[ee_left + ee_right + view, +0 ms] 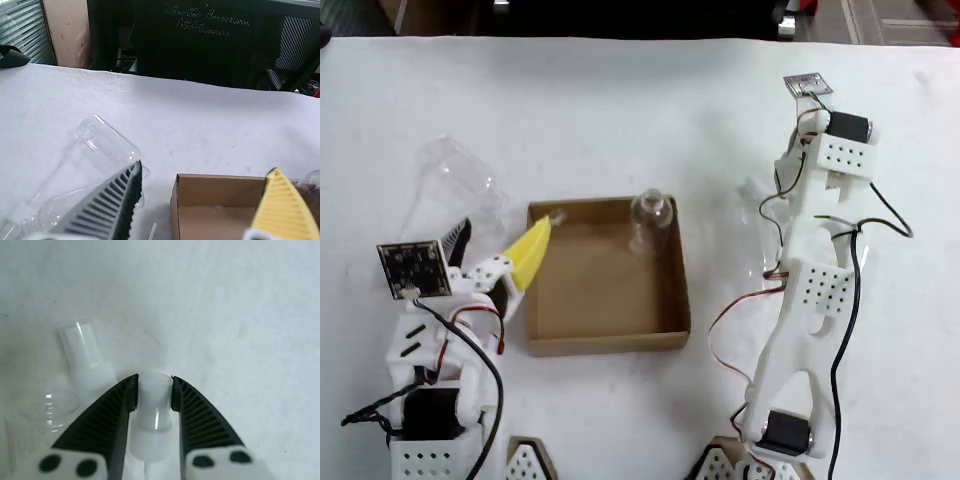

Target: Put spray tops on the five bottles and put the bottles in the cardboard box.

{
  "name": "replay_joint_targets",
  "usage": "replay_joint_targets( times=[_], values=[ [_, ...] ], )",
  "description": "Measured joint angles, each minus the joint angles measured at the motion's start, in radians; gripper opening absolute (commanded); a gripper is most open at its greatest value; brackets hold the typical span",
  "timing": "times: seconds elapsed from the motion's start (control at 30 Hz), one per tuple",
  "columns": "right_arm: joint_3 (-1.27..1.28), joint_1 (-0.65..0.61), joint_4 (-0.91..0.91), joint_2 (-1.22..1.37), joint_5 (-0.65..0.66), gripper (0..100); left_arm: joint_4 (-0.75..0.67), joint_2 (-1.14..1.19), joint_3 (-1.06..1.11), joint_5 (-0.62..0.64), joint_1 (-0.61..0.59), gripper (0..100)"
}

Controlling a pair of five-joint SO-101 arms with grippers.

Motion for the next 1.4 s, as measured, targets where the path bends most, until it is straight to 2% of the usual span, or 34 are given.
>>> replay_joint_targets(
  times=[1.07, 1.4],
  values=[
    [-0.002, 0.000, 0.031, -0.006, 0.000, 1.6, 0.000, 0.000, 0.000, 0.000, 0.000, 35],
    [-0.002, 0.000, 0.072, -0.206, 0.000, 1.6, 0.000, 0.000, 0.000, 0.000, 0.011, 35]
  ],
)
